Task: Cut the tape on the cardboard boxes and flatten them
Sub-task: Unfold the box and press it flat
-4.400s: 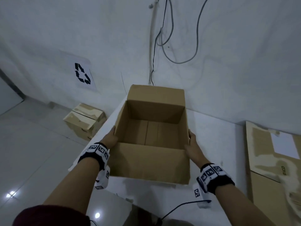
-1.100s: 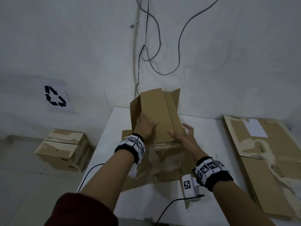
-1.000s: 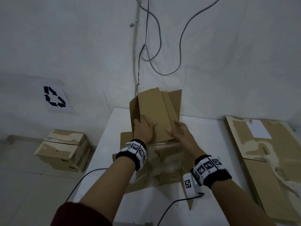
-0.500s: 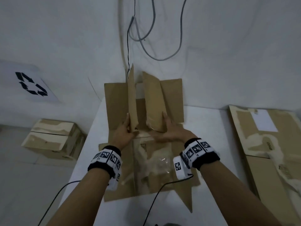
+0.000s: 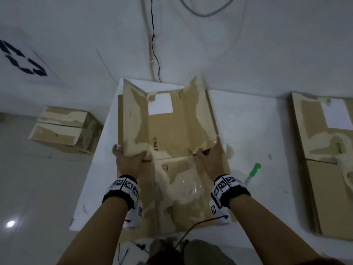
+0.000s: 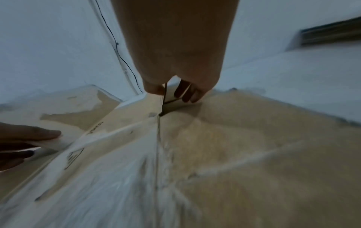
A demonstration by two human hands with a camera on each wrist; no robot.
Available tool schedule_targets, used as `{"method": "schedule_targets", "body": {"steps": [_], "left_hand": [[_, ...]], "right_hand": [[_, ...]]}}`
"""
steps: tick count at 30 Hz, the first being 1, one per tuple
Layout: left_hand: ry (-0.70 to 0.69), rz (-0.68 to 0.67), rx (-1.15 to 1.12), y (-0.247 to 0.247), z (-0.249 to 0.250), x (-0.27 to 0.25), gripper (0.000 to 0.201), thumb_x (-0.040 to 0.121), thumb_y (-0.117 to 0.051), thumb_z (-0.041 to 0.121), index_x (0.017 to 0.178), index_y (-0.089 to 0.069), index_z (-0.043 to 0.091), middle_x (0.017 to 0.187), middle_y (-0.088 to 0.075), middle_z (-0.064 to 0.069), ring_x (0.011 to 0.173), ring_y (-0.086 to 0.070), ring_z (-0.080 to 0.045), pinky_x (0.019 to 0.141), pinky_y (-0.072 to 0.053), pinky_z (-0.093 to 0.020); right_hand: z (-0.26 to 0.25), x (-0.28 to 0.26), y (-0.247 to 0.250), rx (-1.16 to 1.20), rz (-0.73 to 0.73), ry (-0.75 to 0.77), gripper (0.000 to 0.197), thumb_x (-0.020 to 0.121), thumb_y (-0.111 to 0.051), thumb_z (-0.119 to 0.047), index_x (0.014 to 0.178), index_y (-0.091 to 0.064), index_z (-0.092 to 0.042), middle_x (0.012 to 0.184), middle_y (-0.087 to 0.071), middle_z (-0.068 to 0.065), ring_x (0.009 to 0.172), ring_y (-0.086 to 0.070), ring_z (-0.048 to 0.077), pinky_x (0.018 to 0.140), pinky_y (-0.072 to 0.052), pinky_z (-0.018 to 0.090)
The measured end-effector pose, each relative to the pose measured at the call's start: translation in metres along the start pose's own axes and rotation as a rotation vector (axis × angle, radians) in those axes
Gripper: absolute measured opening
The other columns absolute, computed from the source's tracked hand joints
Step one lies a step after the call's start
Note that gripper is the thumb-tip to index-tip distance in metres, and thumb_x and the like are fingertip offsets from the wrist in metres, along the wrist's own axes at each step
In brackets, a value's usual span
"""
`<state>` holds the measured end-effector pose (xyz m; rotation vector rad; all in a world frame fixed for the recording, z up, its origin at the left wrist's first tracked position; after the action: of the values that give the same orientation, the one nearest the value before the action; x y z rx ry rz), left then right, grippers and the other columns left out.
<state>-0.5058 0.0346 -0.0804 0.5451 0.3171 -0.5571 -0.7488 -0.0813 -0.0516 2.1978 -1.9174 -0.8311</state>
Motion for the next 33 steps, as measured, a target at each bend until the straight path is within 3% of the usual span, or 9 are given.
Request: {"method": "schedule_targets", "body": {"steps": [1, 2, 6, 9, 11, 15, 21, 28, 33], "left_hand": [[0.011, 0.091, -0.044, 0.0, -0.004, -0.002, 0.116, 0.062, -0.09, 0.016, 0.15, -0.013, 0.012, 0.142, -0.041, -0.016, 0.129, -0.043, -0.029, 0.109, -0.037, -0.043], [0.016, 0.187, -0.064, -0.001, -0.011, -0.002, 0.126, 0.057, -0.093, 0.019, 0.151, -0.009, 0.013, 0.144, -0.036, -0.017, 0.132, -0.039, -0.03, 0.111, -0.034, -0.045], [-0.064, 0.48, 0.219, -0.017, -0.033, -0.009, 0.112, 0.066, -0.083, 0.032, 0.151, -0.013, 0.016, 0.147, -0.026, -0.014, 0.133, -0.032, -0.031, 0.112, -0.029, -0.046], [-0.514, 0.189, 0.541, -0.032, -0.047, -0.017, 0.063, 0.092, -0.051, 0.03, 0.149, -0.031, 0.014, 0.153, -0.03, -0.013, 0.141, -0.028, -0.031, 0.115, -0.025, -0.05], [-0.754, -0.062, 0.72, -0.042, -0.066, -0.027, 0.054, 0.101, -0.031, 0.036, 0.151, -0.03, 0.016, 0.158, -0.024, -0.009, 0.146, -0.019, -0.027, 0.117, -0.018, -0.052], [-0.773, -0.156, 0.866, -0.048, -0.078, -0.03, 0.058, 0.1, -0.016, 0.042, 0.154, -0.015, 0.022, 0.162, -0.008, -0.003, 0.149, -0.005, -0.022, 0.119, 0.003, -0.046], [-0.736, -0.204, 0.923, -0.049, -0.075, -0.027, 0.059, 0.1, -0.015, 0.042, 0.155, -0.014, 0.022, 0.162, -0.006, -0.005, 0.149, -0.002, -0.021, 0.118, -0.003, -0.054], [-0.809, -0.308, 0.887, -0.02, -0.109, -0.083, 0.064, 0.099, -0.023, 0.04, 0.153, -0.015, 0.007, 0.161, -0.008, -0.011, 0.149, -0.005, -0.024, 0.119, -0.007, -0.052], [-0.81, -0.298, 0.934, -0.008, -0.131, -0.107, 0.067, 0.097, -0.024, 0.044, 0.154, -0.015, 0.009, 0.162, -0.008, -0.009, 0.149, -0.005, -0.023, 0.12, -0.005, -0.052]], "right_hand": [[0.012, 0.001, -0.004, 0.046, 0.093, 0.052, 0.088, 0.083, -0.072, -0.006, 0.152, -0.018, -0.011, 0.126, -0.053, 0.031, 0.118, -0.057, 0.031, 0.101, -0.048, 0.04], [0.026, 0.003, -0.008, 0.065, 0.182, 0.088, 0.097, 0.078, -0.076, -0.009, 0.152, -0.014, -0.022, 0.14, -0.045, 0.006, 0.129, -0.049, 0.024, 0.11, -0.042, 0.042], [0.056, 0.002, -0.017, -0.259, 0.423, 0.247, 0.091, 0.077, -0.079, -0.018, 0.15, -0.026, -0.023, 0.154, -0.023, 0.008, 0.143, -0.023, 0.023, 0.117, -0.03, 0.043], [0.065, -0.001, -0.033, -0.493, 0.18, 0.578, 0.055, 0.092, -0.056, -0.005, 0.145, -0.045, -0.019, 0.156, -0.032, 0.01, 0.145, -0.028, 0.025, 0.117, -0.029, 0.046], [0.074, -0.01, -0.049, -0.618, -0.055, 0.655, 0.051, 0.1, -0.042, -0.014, 0.15, -0.039, -0.024, 0.16, -0.027, 0.005, 0.149, -0.021, 0.023, 0.119, -0.023, 0.047], [0.083, -0.018, -0.058, -0.871, -0.129, 0.628, 0.055, 0.104, -0.02, -0.041, 0.158, -0.011, -0.03, 0.166, -0.003, -0.003, 0.153, 0.003, 0.018, 0.123, -0.004, 0.043], [0.082, -0.012, -0.056, -0.938, -0.2, 0.594, 0.061, 0.102, -0.023, -0.042, 0.158, -0.004, -0.028, 0.166, 0.005, 0.0, 0.153, 0.006, 0.021, 0.123, -0.001, 0.046], [0.113, -0.085, -0.035, -0.819, -0.214, 0.579, 0.061, 0.102, -0.029, -0.035, 0.158, -0.011, -0.017, 0.166, -0.004, 0.002, 0.153, 0.0, 0.016, 0.123, -0.008, 0.047], [0.133, -0.119, -0.026, -0.867, -0.181, 0.629, 0.061, 0.1, -0.031, -0.036, 0.157, -0.02, -0.014, 0.165, -0.01, 0.006, 0.153, -0.008, 0.021, 0.122, -0.013, 0.052]]}}
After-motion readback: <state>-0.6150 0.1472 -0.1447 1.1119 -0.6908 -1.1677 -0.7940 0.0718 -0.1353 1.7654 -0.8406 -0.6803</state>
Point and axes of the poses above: each hand's wrist, its own x-axis towards the middle knuckle, its own y-axis out of the back of the hand, z = x × y, the point moved 2 cm from there along x, towards the middle knuckle
